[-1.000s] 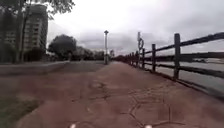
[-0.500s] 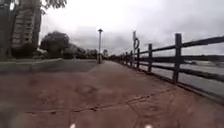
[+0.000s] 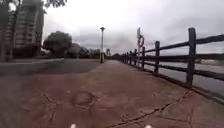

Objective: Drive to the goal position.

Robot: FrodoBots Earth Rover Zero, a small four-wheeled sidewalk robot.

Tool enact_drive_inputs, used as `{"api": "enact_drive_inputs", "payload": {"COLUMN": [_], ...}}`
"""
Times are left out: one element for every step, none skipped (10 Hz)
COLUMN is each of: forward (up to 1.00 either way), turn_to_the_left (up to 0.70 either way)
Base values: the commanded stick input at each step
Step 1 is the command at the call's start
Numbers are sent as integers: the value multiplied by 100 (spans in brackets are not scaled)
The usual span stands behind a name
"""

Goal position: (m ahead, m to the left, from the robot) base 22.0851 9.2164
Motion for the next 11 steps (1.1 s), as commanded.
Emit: {"api": "enact_drive_inputs", "payload": {"forward": [84, 84, 84, 84, 84, 84, 84, 84, 84, 84, 84], "turn_to_the_left": [0, 0, 0, 0, 0, 0, 0, 0, 0, 0, 0]}}
